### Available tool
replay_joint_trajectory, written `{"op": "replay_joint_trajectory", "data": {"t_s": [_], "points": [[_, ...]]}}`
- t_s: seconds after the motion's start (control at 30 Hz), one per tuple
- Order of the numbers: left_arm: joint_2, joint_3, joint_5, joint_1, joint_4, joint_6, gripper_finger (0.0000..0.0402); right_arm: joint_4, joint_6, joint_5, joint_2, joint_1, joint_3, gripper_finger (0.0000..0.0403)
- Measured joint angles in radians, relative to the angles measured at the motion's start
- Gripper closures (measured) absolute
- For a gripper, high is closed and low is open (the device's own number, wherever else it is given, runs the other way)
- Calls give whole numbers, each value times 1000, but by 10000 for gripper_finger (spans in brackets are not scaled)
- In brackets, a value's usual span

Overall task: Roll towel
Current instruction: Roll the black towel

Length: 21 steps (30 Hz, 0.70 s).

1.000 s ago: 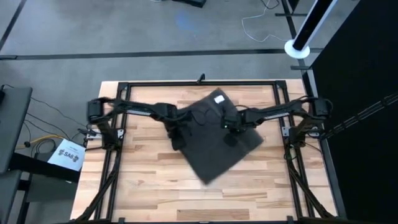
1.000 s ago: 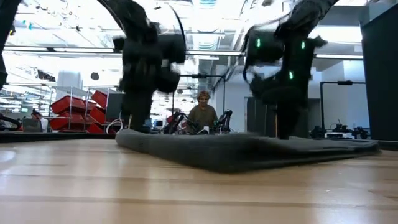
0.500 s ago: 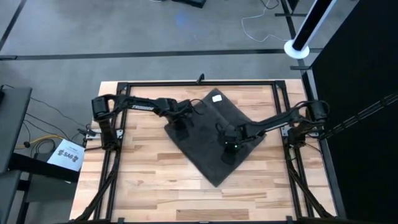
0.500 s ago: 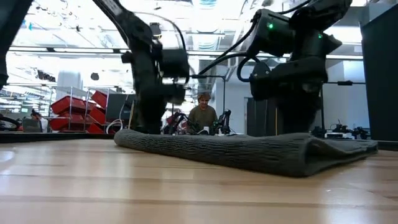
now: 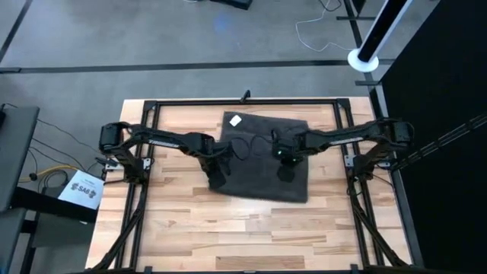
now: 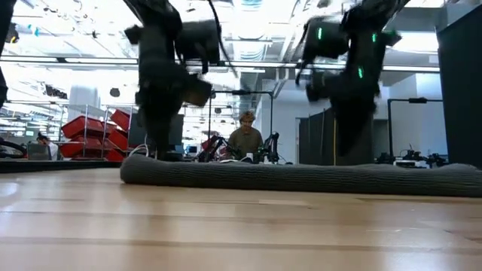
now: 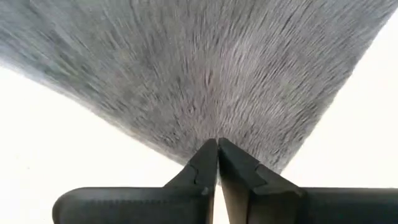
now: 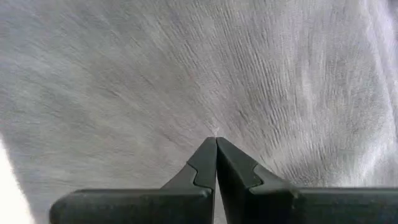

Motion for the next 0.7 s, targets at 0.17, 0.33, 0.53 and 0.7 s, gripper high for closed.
{"op": "replay_joint_trajectory", "data": {"t_s": [0.17,0.33,0.53,0.7], "points": [[-7,-5,-12,-15,90,20,402,21,0,-122,-48,78,-15,403],[58,-57,5,-16,147,105,402,71,63,-158,10,178,-90,403],[92,-115,23,-9,149,124,402,143,102,-160,76,248,-153,403],[34,-100,11,-14,79,57,402,45,120,-147,22,243,-112,403]]}}
